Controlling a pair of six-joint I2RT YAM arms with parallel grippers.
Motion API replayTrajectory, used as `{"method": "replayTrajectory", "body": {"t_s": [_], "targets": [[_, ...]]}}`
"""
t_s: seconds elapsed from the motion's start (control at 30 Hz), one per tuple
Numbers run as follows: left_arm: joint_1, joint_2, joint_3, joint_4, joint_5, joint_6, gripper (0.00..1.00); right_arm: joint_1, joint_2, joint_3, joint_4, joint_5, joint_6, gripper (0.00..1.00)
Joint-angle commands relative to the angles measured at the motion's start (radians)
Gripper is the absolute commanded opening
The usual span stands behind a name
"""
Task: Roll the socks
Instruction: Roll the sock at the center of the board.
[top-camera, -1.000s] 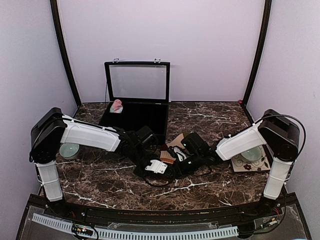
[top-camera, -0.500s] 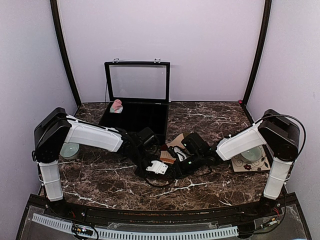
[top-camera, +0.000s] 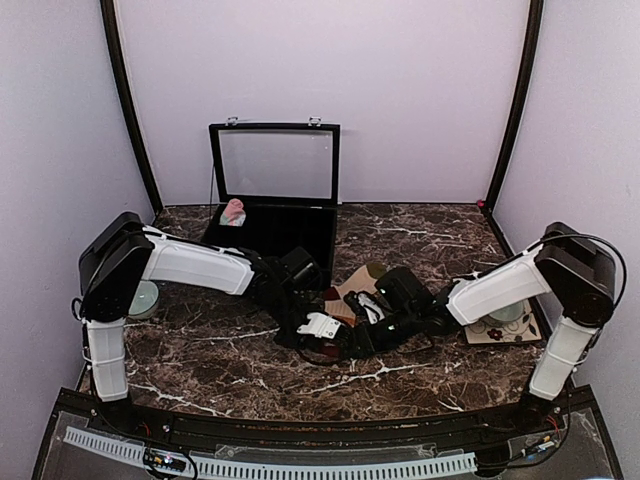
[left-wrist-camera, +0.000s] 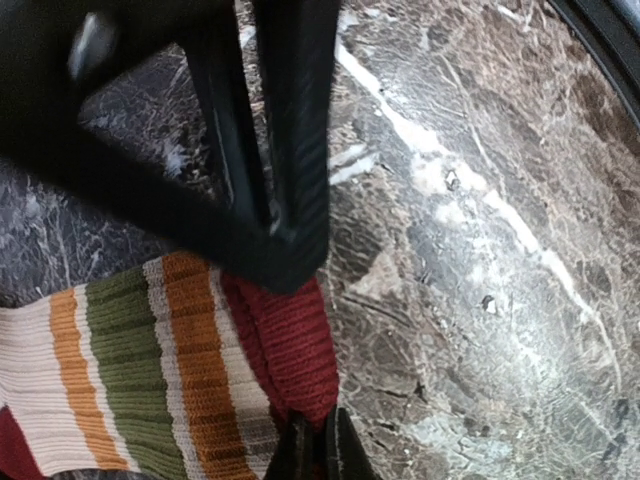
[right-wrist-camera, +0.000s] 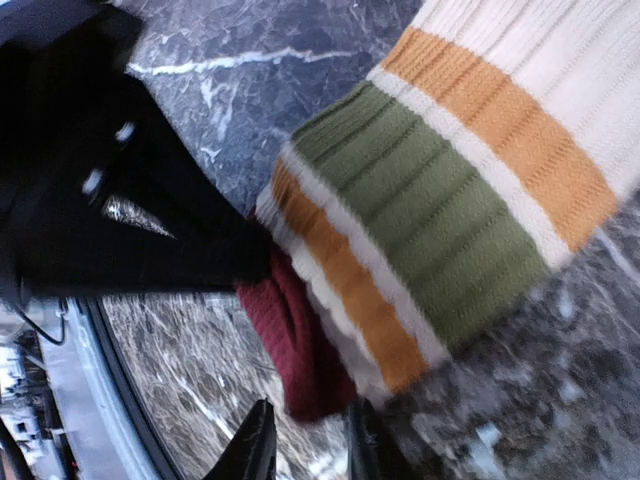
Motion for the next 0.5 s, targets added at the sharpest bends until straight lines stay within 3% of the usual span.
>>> {"method": "replayTrajectory", "body": {"t_s": [0.0, 0.27, 0.47], "targets": [[0.039, 0.08, 0.059, -0.219, 0.074, -0.045, 0.0, 0.016, -0.141, -0.122, 0.107, 0.131, -0.06, 0.29], [0.061, 0.148, 0.143, -0.407, 0.21, -0.066, 0.0, 0.226, -0.475, -0.346, 0.288, 0.477, -0.412, 0.33], [0.073, 0.207, 0.212, -0.522, 0.302, -0.078, 0.0, 0.415, -0.455, -0.324, 0.237, 0.631, -0.599, 0.31]]}}
